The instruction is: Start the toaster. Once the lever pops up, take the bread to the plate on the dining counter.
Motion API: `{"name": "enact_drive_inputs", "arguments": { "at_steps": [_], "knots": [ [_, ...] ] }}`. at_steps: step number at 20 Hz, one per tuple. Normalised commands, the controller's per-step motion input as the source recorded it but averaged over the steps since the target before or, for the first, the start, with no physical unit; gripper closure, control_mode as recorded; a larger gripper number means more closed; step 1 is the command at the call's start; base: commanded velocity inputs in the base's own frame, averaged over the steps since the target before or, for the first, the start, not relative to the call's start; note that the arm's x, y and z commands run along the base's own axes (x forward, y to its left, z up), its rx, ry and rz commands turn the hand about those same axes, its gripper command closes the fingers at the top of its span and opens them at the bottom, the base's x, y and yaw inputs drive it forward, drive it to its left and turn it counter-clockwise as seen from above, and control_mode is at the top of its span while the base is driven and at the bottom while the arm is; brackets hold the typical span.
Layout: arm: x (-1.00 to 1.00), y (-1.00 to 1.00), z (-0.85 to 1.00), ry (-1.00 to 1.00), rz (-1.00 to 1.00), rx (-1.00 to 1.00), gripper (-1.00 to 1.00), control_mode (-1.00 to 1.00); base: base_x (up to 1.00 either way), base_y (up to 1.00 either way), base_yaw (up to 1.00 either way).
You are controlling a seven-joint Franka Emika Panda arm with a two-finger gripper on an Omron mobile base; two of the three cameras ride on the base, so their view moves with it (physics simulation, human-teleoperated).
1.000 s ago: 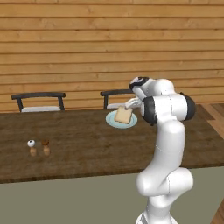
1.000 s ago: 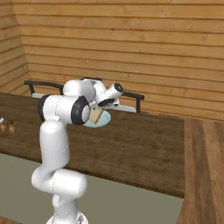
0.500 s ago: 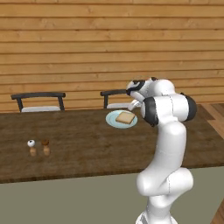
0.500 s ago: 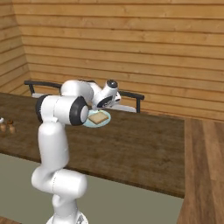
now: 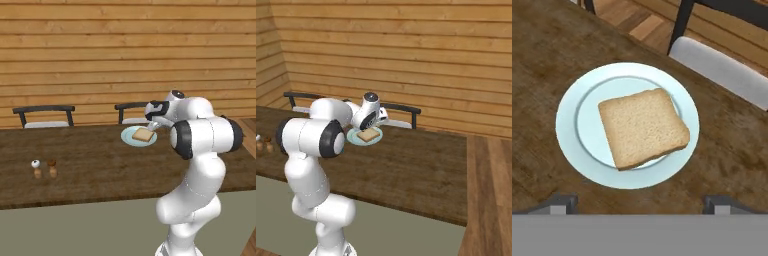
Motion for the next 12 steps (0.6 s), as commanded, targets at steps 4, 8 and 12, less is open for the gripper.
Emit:
{"name": "enact_drive_inputs", "arguments": {
  "at_steps": [4, 8, 12],
  "knots": [
    [-1.0, 0.05, 0.34, 0.04, -0.28, 0.0, -1.0, -1.0, 0.0, 0.0, 0.0],
    [-1.0, 0.14, 0.59, 0.0, -0.2, -0.02, -1.0, -1.0, 0.0, 0.0, 0.0],
    [-1.0, 0.0, 0.72, -0.01, -0.08, -0.01, -1.0, -1.0, 0.0, 0.0, 0.0]
  ]
}}
